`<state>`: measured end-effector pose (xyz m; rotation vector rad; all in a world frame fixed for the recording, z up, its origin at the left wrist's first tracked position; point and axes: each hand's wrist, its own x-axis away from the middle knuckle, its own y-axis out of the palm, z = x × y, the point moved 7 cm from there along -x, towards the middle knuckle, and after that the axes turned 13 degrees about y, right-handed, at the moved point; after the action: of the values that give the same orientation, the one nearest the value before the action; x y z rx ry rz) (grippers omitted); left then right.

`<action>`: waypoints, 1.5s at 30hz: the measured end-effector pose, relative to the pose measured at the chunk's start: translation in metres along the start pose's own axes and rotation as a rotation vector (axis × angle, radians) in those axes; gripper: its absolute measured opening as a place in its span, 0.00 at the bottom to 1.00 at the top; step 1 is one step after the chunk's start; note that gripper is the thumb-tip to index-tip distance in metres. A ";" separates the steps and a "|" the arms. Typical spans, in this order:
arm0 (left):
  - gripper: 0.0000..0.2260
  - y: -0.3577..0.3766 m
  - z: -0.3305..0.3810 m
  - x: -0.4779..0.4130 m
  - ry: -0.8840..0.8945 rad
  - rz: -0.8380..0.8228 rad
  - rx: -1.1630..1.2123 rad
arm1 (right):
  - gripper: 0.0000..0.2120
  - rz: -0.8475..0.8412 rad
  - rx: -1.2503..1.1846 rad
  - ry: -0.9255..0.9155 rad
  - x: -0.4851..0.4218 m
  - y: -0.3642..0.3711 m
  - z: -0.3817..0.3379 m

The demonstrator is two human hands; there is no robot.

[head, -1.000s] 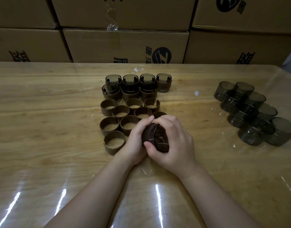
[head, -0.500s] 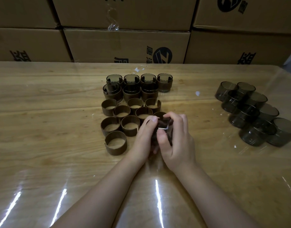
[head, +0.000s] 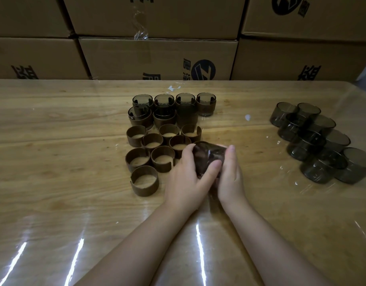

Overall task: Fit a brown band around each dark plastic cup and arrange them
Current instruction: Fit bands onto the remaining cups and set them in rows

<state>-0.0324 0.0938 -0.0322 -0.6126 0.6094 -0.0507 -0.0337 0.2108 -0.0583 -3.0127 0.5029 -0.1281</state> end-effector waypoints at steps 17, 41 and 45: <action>0.30 -0.016 0.015 -0.005 0.237 0.205 0.217 | 0.23 0.046 -0.271 0.208 -0.014 0.001 0.023; 0.39 -0.020 -0.038 -0.001 -0.343 0.405 0.780 | 0.17 0.130 0.596 -0.098 -0.002 0.000 -0.006; 0.37 -0.014 -0.040 0.000 -0.360 0.358 0.844 | 0.14 0.130 0.764 -0.088 -0.003 0.003 -0.003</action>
<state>-0.0523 0.0607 -0.0505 0.3084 0.2913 0.1335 -0.0373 0.2089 -0.0554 -2.2260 0.4949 -0.1377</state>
